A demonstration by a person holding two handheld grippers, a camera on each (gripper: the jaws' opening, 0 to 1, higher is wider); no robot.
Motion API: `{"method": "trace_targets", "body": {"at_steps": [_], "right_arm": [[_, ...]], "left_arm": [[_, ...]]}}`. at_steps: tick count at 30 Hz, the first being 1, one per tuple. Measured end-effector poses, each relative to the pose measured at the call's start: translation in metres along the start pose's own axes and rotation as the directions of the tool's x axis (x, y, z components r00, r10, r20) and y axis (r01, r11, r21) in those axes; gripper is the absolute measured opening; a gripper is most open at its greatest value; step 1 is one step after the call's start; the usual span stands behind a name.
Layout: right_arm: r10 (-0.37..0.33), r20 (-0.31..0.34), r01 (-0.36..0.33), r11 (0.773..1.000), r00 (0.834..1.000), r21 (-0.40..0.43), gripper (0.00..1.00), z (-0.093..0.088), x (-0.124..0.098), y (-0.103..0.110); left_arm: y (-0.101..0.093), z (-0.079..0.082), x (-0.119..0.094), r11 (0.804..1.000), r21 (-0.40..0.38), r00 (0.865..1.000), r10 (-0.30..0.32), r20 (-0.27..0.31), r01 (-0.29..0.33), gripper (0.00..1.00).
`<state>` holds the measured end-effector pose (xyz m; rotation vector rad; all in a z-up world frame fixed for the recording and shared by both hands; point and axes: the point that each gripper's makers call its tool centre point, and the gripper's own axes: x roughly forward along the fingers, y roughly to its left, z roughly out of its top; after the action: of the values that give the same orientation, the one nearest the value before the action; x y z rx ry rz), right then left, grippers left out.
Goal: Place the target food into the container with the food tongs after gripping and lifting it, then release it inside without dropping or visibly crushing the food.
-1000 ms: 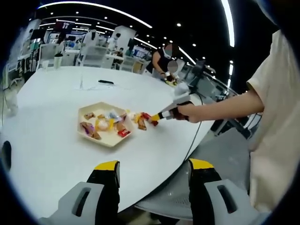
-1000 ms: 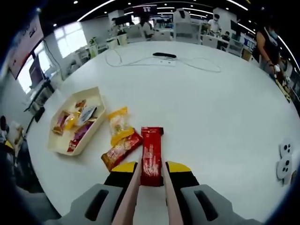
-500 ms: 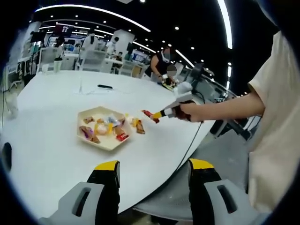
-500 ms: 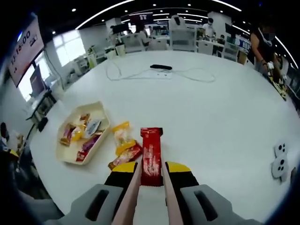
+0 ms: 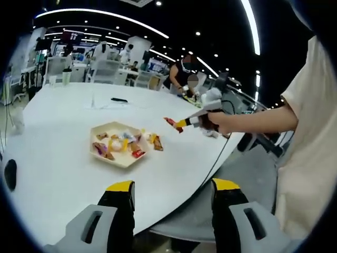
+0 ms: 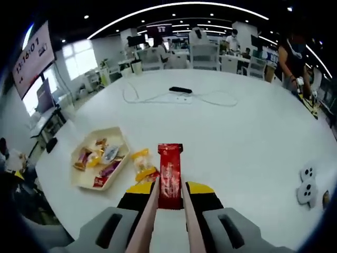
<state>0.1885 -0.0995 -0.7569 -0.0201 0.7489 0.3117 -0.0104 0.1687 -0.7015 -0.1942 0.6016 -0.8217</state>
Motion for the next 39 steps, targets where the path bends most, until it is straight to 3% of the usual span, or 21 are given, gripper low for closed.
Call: {"method": "trace_targets", "body": {"at_steps": [10, 23, 39], "right_arm": [[0.008, 0.071, -0.008, 1.0, 0.997, 0.004, 0.22, 0.026, -0.014, 0.003], [0.02, 0.142, -0.02, 1.0, 0.99, -0.007, 0.22, 0.055, -0.037, 0.011], [0.037, 0.202, -0.032, 0.999, 0.979, -0.03, 0.22, 0.078, -0.054, 0.021]], "left_arm": [[-0.001, 0.004, 0.002, 1.0, -0.003, 1.0, -0.003, 0.01, 0.003, 0.57], [-0.007, 0.016, -0.003, 0.999, 0.049, 0.999, -0.009, 0.031, 0.008, 0.57], [-0.017, 0.015, -0.005, 0.998, 0.056, 0.999, -0.017, 0.048, 0.015, 0.57]]}}
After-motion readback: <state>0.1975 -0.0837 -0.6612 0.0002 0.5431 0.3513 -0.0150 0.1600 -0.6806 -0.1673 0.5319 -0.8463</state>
